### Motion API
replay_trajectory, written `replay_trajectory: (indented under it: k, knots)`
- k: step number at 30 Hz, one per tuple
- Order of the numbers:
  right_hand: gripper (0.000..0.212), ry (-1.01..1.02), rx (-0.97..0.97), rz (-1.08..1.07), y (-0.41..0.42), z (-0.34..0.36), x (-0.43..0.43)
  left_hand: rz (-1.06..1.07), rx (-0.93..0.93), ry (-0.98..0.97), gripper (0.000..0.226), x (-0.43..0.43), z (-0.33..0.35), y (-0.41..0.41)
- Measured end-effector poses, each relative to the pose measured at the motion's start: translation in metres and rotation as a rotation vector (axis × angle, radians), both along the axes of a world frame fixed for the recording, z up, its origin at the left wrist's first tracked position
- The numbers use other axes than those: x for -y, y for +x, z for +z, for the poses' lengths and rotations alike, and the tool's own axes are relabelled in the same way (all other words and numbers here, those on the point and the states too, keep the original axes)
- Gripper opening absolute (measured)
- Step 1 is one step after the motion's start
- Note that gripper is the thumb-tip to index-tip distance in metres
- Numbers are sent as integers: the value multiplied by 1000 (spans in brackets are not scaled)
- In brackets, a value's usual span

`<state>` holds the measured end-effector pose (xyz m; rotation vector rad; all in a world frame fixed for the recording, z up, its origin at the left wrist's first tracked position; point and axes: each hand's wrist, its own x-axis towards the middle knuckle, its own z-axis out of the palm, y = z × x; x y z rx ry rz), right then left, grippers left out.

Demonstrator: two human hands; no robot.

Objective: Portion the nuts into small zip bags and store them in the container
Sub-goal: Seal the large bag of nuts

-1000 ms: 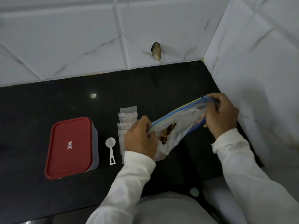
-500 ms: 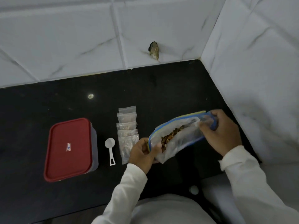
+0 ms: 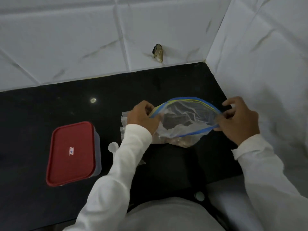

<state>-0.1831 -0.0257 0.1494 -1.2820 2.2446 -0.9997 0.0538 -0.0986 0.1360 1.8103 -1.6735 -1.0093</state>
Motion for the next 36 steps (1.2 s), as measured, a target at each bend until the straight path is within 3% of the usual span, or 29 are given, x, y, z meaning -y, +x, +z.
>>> replay_trajectory:
  k: [3, 5, 9, 12, 14, 18, 24, 27, 29, 33, 35, 36]
  knots:
    - [12, 96, 95, 53, -4, -12, 0, 28, -56, 209, 18, -1, -14, 9]
    - [12, 77, 57, 61, -4, -9, 2, 67, -139, 333, 21, -3, -16, 13]
    - [10, -178, -12, 28, -4, 18, 2, 165, -320, 146, 26, 3, 8, 24]
    - [11, -117, 37, 34, -11, 25, 8, 198, -602, 281, 30, 14, 30, 28]
    - [16, -64, 65, 24, -14, 24, 11, 180, -541, 310, 30, 19, 33, 29]
    - [29, -81, 214, -1, -14, 27, 11, 185, -423, 148, 25, 22, 35, 29]
    - [36, -142, 367, -52, -22, 28, 2, -31, -345, 153, 34, 10, 50, 29]
    - [36, -254, 459, -63, -26, 33, -4, -83, -448, 158, 41, 12, 65, 28]
    - [37, -216, 502, -94, -28, 30, 0, -47, -495, 208, 42, 15, 63, 27]
    - [39, -141, 751, -67, -31, 20, 4, -7, -778, 468, 27, 12, 46, 25]
    - [29, -189, 878, 24, -33, 21, -2, -44, -841, 384, 16, 13, 34, 29]
    - [18, -210, 892, 87, -34, 21, -7, -109, -774, 262, 21, 14, 27, 32]
